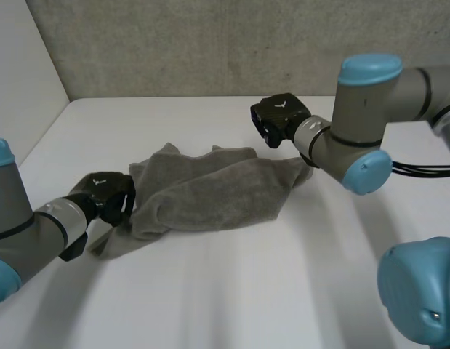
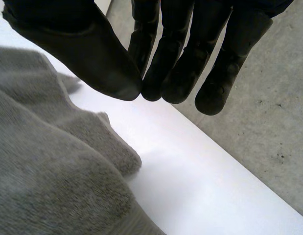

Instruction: Fold the towel.

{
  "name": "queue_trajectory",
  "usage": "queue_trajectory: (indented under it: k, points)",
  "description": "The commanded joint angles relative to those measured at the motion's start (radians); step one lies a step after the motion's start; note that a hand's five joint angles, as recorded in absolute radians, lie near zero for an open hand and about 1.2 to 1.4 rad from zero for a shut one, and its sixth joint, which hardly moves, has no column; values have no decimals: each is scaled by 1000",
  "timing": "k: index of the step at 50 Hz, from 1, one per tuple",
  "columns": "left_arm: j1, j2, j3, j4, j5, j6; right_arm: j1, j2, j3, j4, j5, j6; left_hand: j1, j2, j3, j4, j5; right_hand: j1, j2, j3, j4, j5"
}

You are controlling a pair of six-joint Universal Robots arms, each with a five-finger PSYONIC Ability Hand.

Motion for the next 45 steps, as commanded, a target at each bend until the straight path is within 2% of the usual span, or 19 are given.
queue_trajectory:
  k: [1,4,5,6,7,8,9,10,11,12,16,18,27,35,41,42,43,44,45]
  points:
    - [4,49,4,10,8,-35,-3,-123,121,103,-27,29,114,77,81,66,80,62,70,69,59,54]
    - [2,53,-15,11,13,-43,-2,-169,220,109,-32,-6,114,77,81,66,80,20,27,26,16,12]
    - [-2,55,-28,11,13,-43,3,-188,271,108,-22,-38,106,68,72,57,71,-516,-508,-509,-519,-524]
    - [-2,55,-28,11,13,-43,3,-188,272,108,-22,-38,106,68,72,57,71,-521,-514,-515,-524,-529]
    - [-4,56,-45,11,15,-41,10,-203,322,103,-10,-79,71,33,37,22,36,-1030,-1022,-1023,-1033,-1038]
    - [-4,56,-45,11,15,-41,15,-217,369,100,-7,-122,70,33,37,22,35,-1160,-1152,-1153,-1163,-1168]
    - [-7,58,-61,17,13,-38,15,-217,370,100,-7,-123,-101,-139,-135,-150,-136,-1160,-1152,-1153,-1163,-1168]
    - [-7,58,-70,25,13,-37,17,-221,402,95,1,-158,-507,-545,-540,-555,-542,-1160,-1152,-1153,-1163,-1168]
    - [-7,58,-70,25,13,-37,17,-225,426,88,10,-184,-511,-549,-545,-559,-546,-1160,-1152,-1153,-1163,-1168]
    - [-2,56,-73,30,11,-35,17,-225,426,88,10,-184,-694,-732,-728,-742,-729,-1160,-1152,-1153,-1163,-1168]
    - [-2,46,-71,36,4,-35,24,-228,465,49,31,-193,-737,-775,-771,-785,-772,-1160,-1152,-1153,-1163,-1168]
    - [5,37,-71,49,2,-32,27,-229,469,34,37,-189,-848,-886,-882,-897,-883,-1160,-1152,-1153,-1163,-1168]
    - [18,-14,-65,106,-45,-34,29,-223,473,-53,54,-155,-855,-892,-888,-903,-889,-1160,-1152,-1153,-1163,-1168]
    - [18,-34,-70,106,-81,-31,30,-111,387,-75,62,-149,-843,-881,-876,-891,-878,-1123,-1115,-1117,-1126,-1131]
    - [16,-40,-71,97,-79,-31,37,-11,295,-38,68,-110,-790,-828,-823,-838,-825,-771,-763,-764,-774,-779]
    - [16,-40,-73,97,-81,-31,37,-1,284,-28,70,-107,-743,-781,-777,-792,-778,-625,-618,-619,-629,-633]
    - [16,-40,-71,97,-79,-31,37,-1,284,-27,70,-107,-679,-717,-713,-727,-714,-624,-616,-617,-627,-632]
    - [16,-40,-71,97,-79,-31,37,2,281,-18,70,-106,-678,-716,-712,-727,-713,-409,-401,-402,-412,-417]
    - [15,-39,-71,97,-78,-31,37,-2,281,-8,68,-103,-556,-594,-590,-605,-591,-130,-123,-124,-134,-138]
